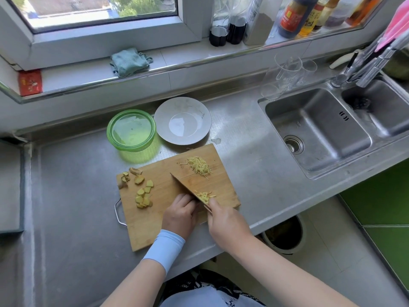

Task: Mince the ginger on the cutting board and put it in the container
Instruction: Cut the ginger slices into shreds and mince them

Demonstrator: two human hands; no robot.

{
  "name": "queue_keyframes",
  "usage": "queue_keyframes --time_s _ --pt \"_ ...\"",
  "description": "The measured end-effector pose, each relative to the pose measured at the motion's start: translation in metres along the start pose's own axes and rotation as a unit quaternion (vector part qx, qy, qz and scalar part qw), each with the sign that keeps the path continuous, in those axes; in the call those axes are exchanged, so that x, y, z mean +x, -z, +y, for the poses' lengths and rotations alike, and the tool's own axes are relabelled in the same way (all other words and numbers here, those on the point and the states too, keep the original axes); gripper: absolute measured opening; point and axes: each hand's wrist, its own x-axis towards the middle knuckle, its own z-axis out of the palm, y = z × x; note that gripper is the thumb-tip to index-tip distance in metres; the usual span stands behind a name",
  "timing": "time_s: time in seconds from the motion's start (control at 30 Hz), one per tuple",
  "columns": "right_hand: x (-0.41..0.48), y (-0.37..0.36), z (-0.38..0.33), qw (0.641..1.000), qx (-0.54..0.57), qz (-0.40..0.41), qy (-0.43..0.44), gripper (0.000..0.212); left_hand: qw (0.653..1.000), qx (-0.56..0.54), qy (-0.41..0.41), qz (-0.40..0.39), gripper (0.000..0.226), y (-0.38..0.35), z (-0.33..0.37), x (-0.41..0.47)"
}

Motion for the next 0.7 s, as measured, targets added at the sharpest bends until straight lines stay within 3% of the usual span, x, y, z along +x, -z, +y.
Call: queue_keyframes --time_s 0.3,0.43,0.7 --pt "-0.029 0.005 0.019 0.999 0.03 -0.016 -0.007 0.005 1.0 -0.004 -0.01 0.0 0.019 -0.001 -0.003 -0.002" --pt "-0.004 0.004 0.002 1.0 -0.007 -0.012 -0.007 0.018 1.0 0.002 -0.002 0.003 0.008 -0.002 -0.001 -0.002" --pt "-0.016 0.008 0.011 1.0 0.014 -0.012 -0.002 0.016 1.0 0.0 0.001 0.002 0.012 0.0 0.0 -0.003"
